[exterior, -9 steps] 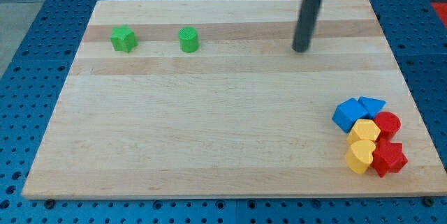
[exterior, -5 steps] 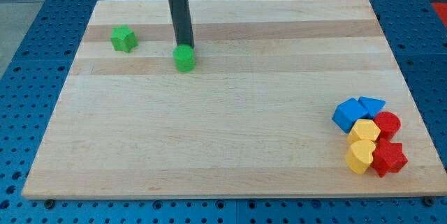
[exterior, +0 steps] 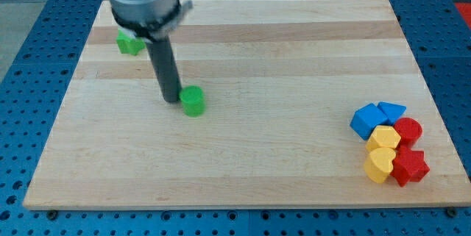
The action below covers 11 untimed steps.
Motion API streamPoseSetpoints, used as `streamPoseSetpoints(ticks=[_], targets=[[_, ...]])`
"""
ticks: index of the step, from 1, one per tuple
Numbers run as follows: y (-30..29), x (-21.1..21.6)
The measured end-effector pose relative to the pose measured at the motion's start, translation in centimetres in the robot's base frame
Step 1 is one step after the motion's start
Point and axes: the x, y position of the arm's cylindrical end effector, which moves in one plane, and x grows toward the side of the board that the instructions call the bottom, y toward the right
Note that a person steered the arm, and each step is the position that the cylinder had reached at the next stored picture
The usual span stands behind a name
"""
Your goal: Move the green circle into the yellow heart
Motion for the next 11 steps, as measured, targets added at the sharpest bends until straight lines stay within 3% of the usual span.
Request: streamPoseSetpoints(ticks=[1, 2, 6, 8, 10, 11], targets=[[6.8, 7.0], [9.1, 8.6], [6.7, 9.1], [2.5, 3.7], [10.6, 4.9], [9.4, 3.8]])
